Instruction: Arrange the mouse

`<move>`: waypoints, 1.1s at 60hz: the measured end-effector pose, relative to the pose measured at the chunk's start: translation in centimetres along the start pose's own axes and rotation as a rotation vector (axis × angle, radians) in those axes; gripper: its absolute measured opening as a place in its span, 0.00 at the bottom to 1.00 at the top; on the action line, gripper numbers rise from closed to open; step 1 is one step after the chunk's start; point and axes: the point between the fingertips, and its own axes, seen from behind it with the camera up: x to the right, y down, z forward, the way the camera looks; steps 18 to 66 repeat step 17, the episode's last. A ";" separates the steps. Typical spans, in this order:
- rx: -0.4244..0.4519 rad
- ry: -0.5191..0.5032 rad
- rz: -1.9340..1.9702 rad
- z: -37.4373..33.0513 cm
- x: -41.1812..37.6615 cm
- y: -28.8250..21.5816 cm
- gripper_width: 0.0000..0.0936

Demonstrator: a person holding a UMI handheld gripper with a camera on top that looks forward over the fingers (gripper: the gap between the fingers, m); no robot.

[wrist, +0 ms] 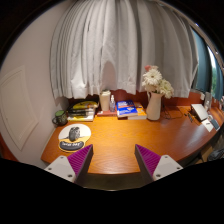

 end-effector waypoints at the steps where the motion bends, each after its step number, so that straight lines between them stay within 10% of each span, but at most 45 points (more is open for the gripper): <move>1: -0.001 0.001 0.002 -0.2 0.2 0.2 0.89; 66: -0.001 -0.011 0.018 -1.7 1.0 1.8 0.89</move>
